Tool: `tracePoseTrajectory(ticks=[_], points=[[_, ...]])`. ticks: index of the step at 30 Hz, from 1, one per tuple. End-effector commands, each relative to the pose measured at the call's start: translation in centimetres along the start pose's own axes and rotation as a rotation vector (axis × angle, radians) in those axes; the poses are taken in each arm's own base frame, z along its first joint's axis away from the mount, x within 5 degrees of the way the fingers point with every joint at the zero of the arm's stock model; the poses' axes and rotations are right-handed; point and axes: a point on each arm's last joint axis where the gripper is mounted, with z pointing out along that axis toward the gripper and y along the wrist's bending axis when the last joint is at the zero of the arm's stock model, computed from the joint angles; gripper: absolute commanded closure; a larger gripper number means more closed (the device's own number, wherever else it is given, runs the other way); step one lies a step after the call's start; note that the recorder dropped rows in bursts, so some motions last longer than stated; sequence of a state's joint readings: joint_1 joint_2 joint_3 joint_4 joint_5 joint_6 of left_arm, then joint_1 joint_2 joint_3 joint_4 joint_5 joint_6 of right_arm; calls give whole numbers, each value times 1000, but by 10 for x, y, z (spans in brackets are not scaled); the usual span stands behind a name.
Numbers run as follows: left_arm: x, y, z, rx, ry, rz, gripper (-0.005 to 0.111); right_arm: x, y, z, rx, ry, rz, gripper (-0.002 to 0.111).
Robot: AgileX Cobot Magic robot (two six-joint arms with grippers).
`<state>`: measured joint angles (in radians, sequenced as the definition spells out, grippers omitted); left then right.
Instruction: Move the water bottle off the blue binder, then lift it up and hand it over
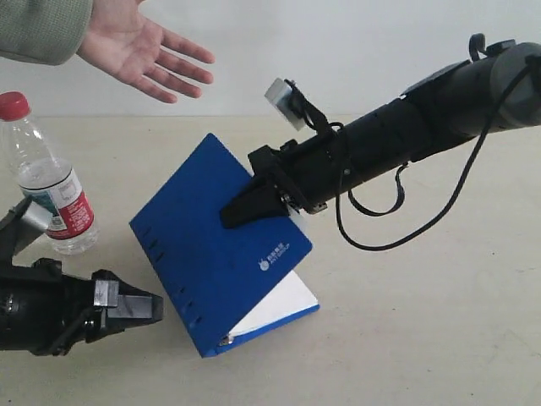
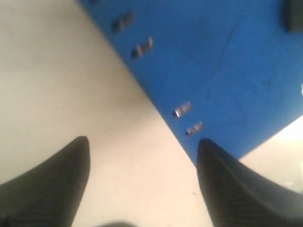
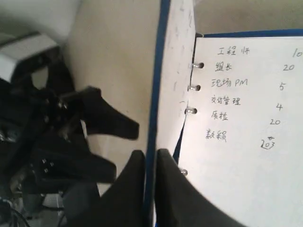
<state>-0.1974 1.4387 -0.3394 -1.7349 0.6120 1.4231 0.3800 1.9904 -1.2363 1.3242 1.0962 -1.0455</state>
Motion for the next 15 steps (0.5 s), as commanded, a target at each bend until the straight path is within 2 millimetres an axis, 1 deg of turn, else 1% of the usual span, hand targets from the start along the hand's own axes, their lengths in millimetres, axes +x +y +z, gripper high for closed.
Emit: tracePoseTrajectory(ticks=[1, 2, 4, 5, 6, 8, 9, 10, 12, 14, 15], points=[[-4, -8, -2, 77, -10, -61, 45, -7, 13, -4, -71, -52, 9, 108], [-8, -8, -2, 60, -23, -60, 45, -6, 13, -3, -80, -49, 15, 108], [-18, -13, -2, 82, -46, -55, 43, -1, 13, -3, -97, -61, 15, 108], [-25, -18, -2, 115, -57, -50, 39, 1, 13, -3, -94, -60, 21, 108], [-27, -18, -3, 109, -63, -64, 37, 1, 13, -3, -99, -58, 20, 108], [-29, -10, -1, 21, -81, -81, 32, -4, 24, -8, -138, -107, 6, 108], [-28, -8, 0, 8, -76, -86, 30, -6, 30, -11, -138, -120, -10, 108], [-27, -7, 2, 21, -63, -92, 29, -7, 35, -15, -126, -125, -31, 108], [-30, -11, 4, 65, -51, -94, 29, -7, 37, -16, -125, -119, -17, 108], [-36, -13, 7, 79, -56, -88, 29, -7, 37, -16, -131, -118, -11, 108], [-42, -18, 9, 131, -50, -71, 29, -6, 38, -16, -141, -115, -11, 108]])
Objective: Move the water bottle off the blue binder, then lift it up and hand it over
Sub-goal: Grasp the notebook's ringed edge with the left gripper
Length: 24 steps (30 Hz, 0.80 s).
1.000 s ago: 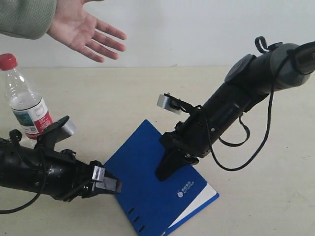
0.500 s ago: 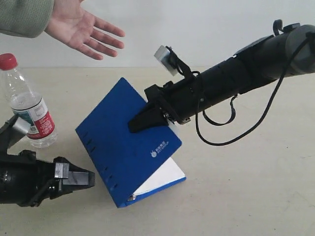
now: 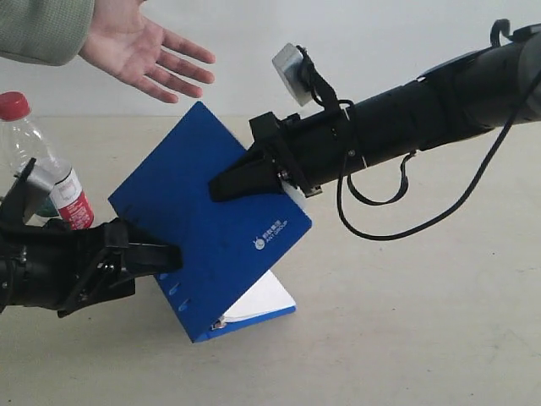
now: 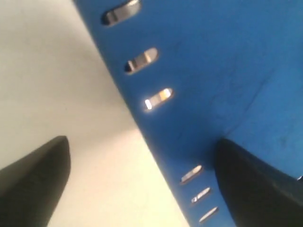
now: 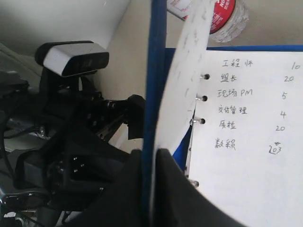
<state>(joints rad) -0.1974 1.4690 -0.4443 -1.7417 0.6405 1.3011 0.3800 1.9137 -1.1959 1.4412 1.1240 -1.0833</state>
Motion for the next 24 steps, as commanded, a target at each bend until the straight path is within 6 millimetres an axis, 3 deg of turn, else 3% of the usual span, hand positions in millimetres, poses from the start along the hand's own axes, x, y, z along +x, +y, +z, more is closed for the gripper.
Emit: tracePoseTrajectory(ticks=[1, 4, 10, 12, 14, 15, 16, 17, 18, 19, 21, 24], points=[[-13, -12, 7, 119, 15, 26, 29, -3, 13, -3, -69, -19, 8, 108], [-21, -21, 10, 200, 22, 81, 29, -3, 16, -3, -100, -23, 15, 108], [-23, -16, 28, 242, 69, 156, 31, -3, 17, -3, -118, -19, 6, 108], [-25, -15, 30, 234, 64, 161, 53, 0, 16, -3, -102, 10, -19, 108], [-27, -9, 31, 165, 50, 170, 103, 3, 14, -3, -81, 50, -87, 105], [-26, -7, 31, 145, 49, 183, 101, 5, 13, -3, -76, 61, -102, 99], [-26, -5, 31, 130, 44, 221, 102, 7, 12, -3, -62, 91, -147, 84], [-26, -4, 31, 118, 45, 243, 102, 10, 11, -4, -48, 122, -190, 68], [-24, 1, 31, 70, 73, 308, 102, 13, 10, -5, -30, 160, -217, 39], [-23, 4, 31, 37, 88, 342, 102, 15, 11, -6, -16, 184, -236, 30], [-24, 12, 29, -69, 105, 413, 102, 13, 11, -14, 121, 207, -327, 26], [-25, 6, 30, -58, 85, 496, 102, 0, 29, -32, 290, 191, -507, 26]])
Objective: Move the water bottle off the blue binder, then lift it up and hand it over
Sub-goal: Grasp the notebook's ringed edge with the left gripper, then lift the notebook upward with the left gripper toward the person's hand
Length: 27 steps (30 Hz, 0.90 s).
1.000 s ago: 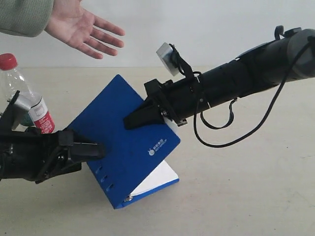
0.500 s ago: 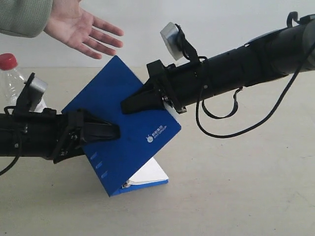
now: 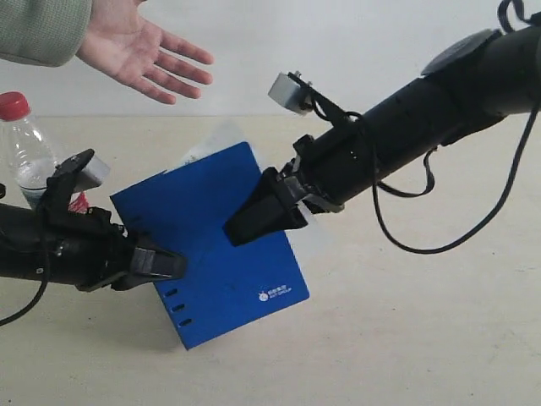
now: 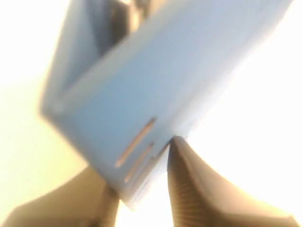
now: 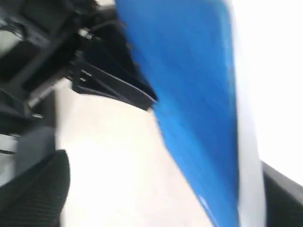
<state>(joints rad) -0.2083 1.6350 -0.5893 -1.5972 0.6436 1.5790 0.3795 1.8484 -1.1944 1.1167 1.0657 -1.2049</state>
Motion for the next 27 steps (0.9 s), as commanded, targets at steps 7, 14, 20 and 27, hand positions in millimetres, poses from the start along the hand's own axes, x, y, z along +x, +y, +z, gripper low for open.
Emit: tracePoseTrajectory(ticks=[7, 14, 20, 27], points=[[-12, -44, 1, -170, -64, 436, 102, -35, 59, -75, 365, -128, -354, 26], [-42, -77, -25, -254, -216, 526, 102, -39, 97, -111, 473, -224, -401, 26], [-78, -87, -35, -269, -342, 380, 102, -38, 117, -123, 473, -260, -424, 52], [-123, -101, -59, -343, -512, 314, 102, -39, 116, -124, 489, -272, -422, 59]])
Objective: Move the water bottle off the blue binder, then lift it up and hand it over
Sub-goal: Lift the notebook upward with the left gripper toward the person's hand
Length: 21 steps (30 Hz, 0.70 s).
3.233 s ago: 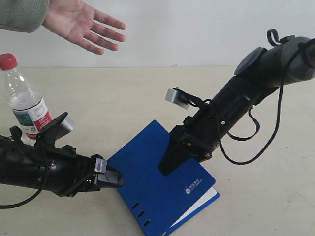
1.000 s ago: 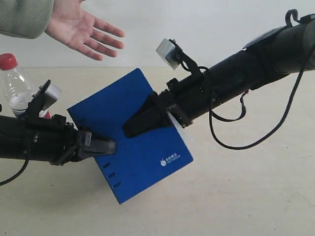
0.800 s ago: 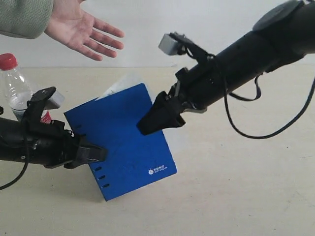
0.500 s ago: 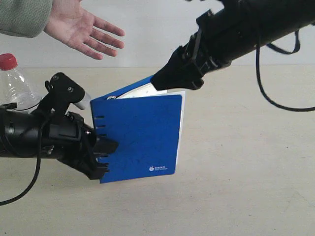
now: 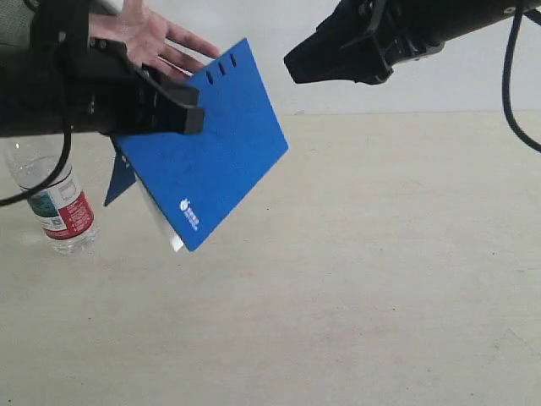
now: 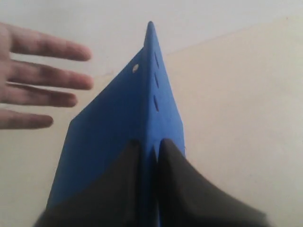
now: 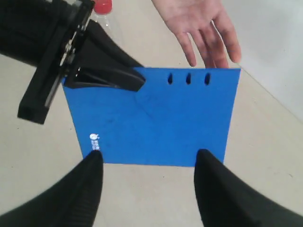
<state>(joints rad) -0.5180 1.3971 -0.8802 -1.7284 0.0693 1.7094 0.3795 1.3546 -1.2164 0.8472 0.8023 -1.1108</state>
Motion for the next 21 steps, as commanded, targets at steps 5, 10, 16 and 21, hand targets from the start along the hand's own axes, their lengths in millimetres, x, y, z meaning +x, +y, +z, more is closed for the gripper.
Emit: tracePoseTrajectory(ticks=[5, 10, 16, 21], points=[[-46, 13, -8, -163, -125, -85, 102, -3, 1, -3, 13, -14, 16, 59], [-51, 12, -12, -151, -144, -84, 102, -3, 1, -3, 13, -14, 21, 59], [-54, 11, -16, -142, -161, -84, 102, -3, 1, -3, 5, -10, 27, 59], [-59, 10, -33, -139, -199, -99, 68, -3, 1, -3, 5, -10, 27, 59]])
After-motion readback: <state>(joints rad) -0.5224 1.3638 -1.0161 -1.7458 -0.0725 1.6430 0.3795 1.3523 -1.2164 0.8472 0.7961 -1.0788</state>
